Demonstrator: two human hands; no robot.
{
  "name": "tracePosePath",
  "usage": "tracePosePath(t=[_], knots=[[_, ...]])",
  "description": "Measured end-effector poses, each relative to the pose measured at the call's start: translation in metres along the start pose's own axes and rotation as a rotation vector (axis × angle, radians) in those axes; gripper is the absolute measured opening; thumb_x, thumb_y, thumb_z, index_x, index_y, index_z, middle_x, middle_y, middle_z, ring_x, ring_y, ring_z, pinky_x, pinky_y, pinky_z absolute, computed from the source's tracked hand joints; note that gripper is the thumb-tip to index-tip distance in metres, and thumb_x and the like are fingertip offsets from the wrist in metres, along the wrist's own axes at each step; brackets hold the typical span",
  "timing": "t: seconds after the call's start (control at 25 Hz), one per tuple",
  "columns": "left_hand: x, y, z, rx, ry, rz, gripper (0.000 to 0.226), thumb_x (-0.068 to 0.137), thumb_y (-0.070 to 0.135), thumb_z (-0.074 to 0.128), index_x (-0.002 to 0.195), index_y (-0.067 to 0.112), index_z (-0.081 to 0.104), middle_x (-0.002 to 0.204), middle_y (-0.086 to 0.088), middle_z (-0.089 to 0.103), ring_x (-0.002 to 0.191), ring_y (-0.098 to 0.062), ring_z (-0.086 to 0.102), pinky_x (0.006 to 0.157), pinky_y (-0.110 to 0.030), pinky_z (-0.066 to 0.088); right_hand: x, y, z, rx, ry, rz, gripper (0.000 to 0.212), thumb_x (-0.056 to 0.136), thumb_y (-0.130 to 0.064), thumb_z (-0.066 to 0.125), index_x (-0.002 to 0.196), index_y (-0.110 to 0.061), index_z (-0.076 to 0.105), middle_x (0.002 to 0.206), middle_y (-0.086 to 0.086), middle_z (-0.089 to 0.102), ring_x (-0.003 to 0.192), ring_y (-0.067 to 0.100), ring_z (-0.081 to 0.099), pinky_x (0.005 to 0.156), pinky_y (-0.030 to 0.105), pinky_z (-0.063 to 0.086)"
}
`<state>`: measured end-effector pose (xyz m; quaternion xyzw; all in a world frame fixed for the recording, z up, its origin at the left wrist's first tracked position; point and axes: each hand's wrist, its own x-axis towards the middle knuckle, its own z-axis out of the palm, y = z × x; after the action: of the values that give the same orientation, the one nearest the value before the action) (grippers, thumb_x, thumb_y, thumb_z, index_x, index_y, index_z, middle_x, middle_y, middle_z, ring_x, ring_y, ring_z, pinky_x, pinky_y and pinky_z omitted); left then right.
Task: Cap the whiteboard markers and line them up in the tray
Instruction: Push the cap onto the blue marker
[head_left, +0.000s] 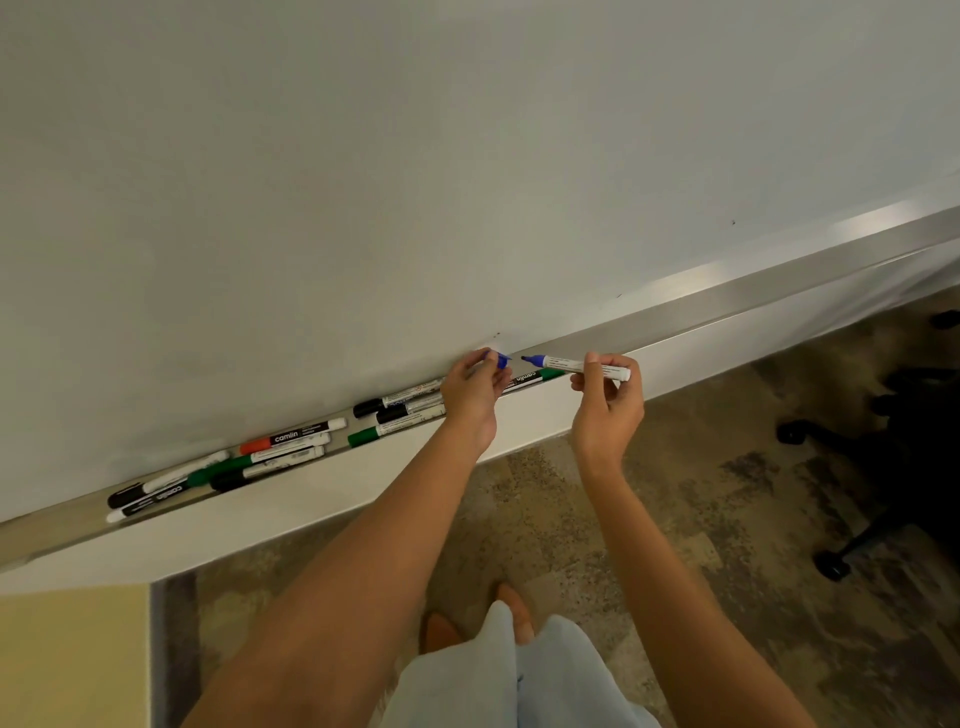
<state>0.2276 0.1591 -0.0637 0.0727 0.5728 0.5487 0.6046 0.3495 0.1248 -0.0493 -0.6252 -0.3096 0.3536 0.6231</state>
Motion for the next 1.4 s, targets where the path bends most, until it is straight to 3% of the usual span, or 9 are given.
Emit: tracePosePath(t=[0.16, 0.4, 0.56, 0.76, 0.88, 1.0, 1.24, 1.4], knots=[[-0.009, 0.009, -0.02, -0.204, 0.001, -0.079, 0.026, 0.094, 0.01, 0.059, 0.118, 0.0, 0.057, 0.09, -0.012, 0.066, 0.082, -0.02, 0.066, 0.08, -0.028, 0.057, -0.021, 0.003, 0.005, -0.01, -0.079, -0.047, 0.007, 0.095, -0.031, 0.059, 0.093, -0.025, 0.059, 0.078, -0.012, 0.065, 0.075, 0.011, 0.065, 0.068, 0.02, 0.053], [-0.024, 0.017, -0.04, -0.156, -0.036, -0.081, 0.021, 0.094, 0.01, 0.058, 0.114, 0.001, 0.058, 0.092, -0.012, 0.066, 0.081, -0.019, 0.065, 0.083, -0.028, 0.055, -0.043, -0.001, 0.016, -0.016, -0.18, -0.088, 0.01, 0.094, -0.033, 0.06, 0.095, -0.023, 0.059, 0.08, -0.009, 0.067, 0.075, 0.014, 0.067, 0.071, 0.027, 0.056], [-0.032, 0.022, -0.05, -0.162, -0.044, -0.059, 0.021, 0.095, 0.01, 0.057, 0.115, 0.002, 0.057, 0.092, -0.011, 0.066, 0.083, -0.018, 0.065, 0.085, -0.029, 0.055, -0.058, 0.001, 0.024, -0.067, -0.269, -0.082, 0.009, 0.092, -0.029, 0.064, 0.094, -0.021, 0.061, 0.082, -0.005, 0.069, 0.075, 0.011, 0.068, 0.067, 0.023, 0.056], [-0.029, 0.028, -0.078, 0.024, 0.065, 0.028, 0.021, 0.095, 0.014, 0.058, 0.111, 0.0, 0.059, 0.105, -0.017, 0.067, 0.094, -0.025, 0.066, 0.081, -0.029, 0.057, -0.068, -0.002, 0.028, -0.32, -0.502, -0.055, 0.008, 0.088, -0.028, 0.07, 0.093, -0.021, 0.073, 0.073, -0.011, 0.069, 0.063, 0.008, 0.064, 0.055, 0.018, 0.052], [-0.03, 0.029, -0.095, 0.144, 0.142, 0.065, 0.012, 0.095, 0.017, 0.06, 0.096, 0.005, 0.063, 0.096, -0.014, 0.068, 0.087, -0.025, 0.068, 0.072, -0.027, 0.057, -0.081, -0.005, 0.037, -0.512, -0.629, -0.092, 0.017, 0.087, -0.036, 0.07, 0.092, -0.021, 0.075, 0.069, -0.012, 0.068, 0.052, 0.011, 0.057, 0.046, 0.024, 0.046], [-0.033, 0.029, -0.107, 0.231, 0.172, 0.106, 0.013, 0.093, 0.018, 0.062, 0.085, 0.009, 0.065, 0.086, -0.013, 0.069, 0.079, -0.023, 0.067, 0.066, -0.027, 0.055, -0.098, -0.005, 0.046, -0.606, -0.591, -0.092, 0.021, 0.089, -0.038, 0.066, 0.093, -0.019, 0.071, 0.073, -0.005, 0.068, 0.046, 0.004, 0.048, 0.047, 0.014, 0.034], [-0.041, 0.042, -0.117, 0.274, 0.211, 0.176, 0.017, 0.091, 0.02, 0.064, 0.077, 0.01, 0.064, 0.078, -0.011, 0.068, 0.07, -0.019, 0.065, 0.062, -0.026, 0.054, -0.122, -0.007, 0.061, -0.509, -0.531, 0.06, 0.019, 0.091, -0.034, 0.065, 0.083, -0.017, 0.066, 0.07, -0.005, 0.066, 0.058, 0.009, 0.06, 0.052, 0.018, 0.042], [-0.045, 0.048, -0.124, 0.318, 0.223, 0.191, 0.017, 0.091, 0.019, 0.063, 0.077, 0.01, 0.063, 0.084, -0.013, 0.069, 0.071, -0.02, 0.065, 0.061, -0.024, 0.054, -0.127, -0.003, 0.07, -0.464, -0.522, 0.156, 0.018, 0.09, -0.035, 0.066, 0.084, -0.018, 0.066, 0.067, -0.007, 0.066, 0.059, 0.005, 0.06, 0.052, 0.014, 0.038]])
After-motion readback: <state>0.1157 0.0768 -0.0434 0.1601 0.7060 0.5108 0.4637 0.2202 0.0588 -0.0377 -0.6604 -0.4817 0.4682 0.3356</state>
